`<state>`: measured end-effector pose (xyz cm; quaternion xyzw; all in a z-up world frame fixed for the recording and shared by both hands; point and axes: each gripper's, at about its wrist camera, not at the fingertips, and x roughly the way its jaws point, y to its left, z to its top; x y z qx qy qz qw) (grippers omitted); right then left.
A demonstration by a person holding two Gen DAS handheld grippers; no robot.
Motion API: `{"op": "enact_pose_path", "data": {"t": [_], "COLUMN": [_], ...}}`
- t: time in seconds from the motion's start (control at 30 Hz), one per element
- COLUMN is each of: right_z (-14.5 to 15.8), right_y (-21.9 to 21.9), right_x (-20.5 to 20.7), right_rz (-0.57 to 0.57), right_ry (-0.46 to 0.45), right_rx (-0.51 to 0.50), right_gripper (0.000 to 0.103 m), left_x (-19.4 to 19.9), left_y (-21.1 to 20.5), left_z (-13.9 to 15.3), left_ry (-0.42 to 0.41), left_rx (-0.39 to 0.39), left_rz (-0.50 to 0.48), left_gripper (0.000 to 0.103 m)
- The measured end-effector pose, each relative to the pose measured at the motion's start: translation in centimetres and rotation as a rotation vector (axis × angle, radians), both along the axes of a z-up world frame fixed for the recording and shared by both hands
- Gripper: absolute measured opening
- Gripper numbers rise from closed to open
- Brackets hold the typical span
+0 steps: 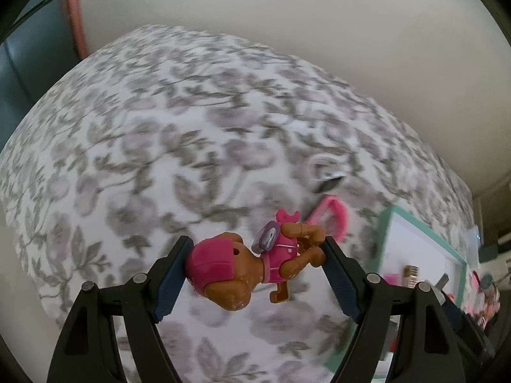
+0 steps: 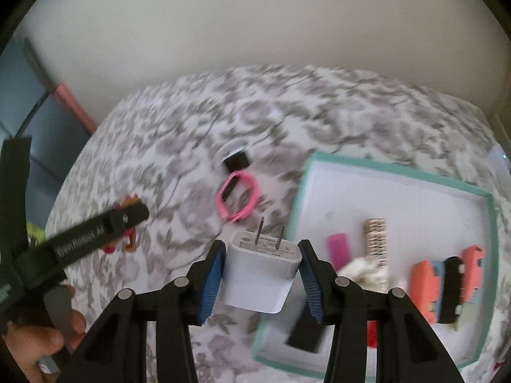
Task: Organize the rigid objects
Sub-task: 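Lift and carry the white charger and toy doll over the teal-rimmed tray, then lower the charger and doll into the tray and open both grippers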
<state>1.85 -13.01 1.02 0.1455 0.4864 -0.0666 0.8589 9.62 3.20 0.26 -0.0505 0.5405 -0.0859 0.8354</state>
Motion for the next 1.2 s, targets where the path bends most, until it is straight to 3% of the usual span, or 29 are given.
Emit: {"op": "enact_pose_path", "data": {"t": [0.33,0.5,0.63,0.83,1.2], "right_z": [0.5,-0.6,-1.4,-1.7,-3.4], "right_y": [-8.0,-11.7,-13.7,-15.9,-16.6], "right_x": [-2.2,-3.1,-3.5,-3.8,-3.5], "right_rz": [-0.212,-0.303,-0.356,-0.399,-0.401], "right_ry": [0.001,0.016,0.044,0.047,0.081], "right_rx": [0.040,0.087,0.066,0.055,0.058], "right_gripper": [0.049,0.049,0.049,0.049,0.049], "left_x": [0.0,-0.3,-0.2,-0.5,-0.6], "left_y": [-8.6,-13.2,-15.9,-18.3,-19.0], "left_z": [1.4,0.4,-0.7,-1.8,-3.5], "left_ry": [-0.007,0.007,0.027,0.039,0.072], "left_rx": [0.011,0.017,0.026,0.028,0.054], "left_rz": [-0.165,-0.247,-0.288,-0.335,-0.352], "left_gripper": [0.081,0.081,0.081,0.081,0.081]}}
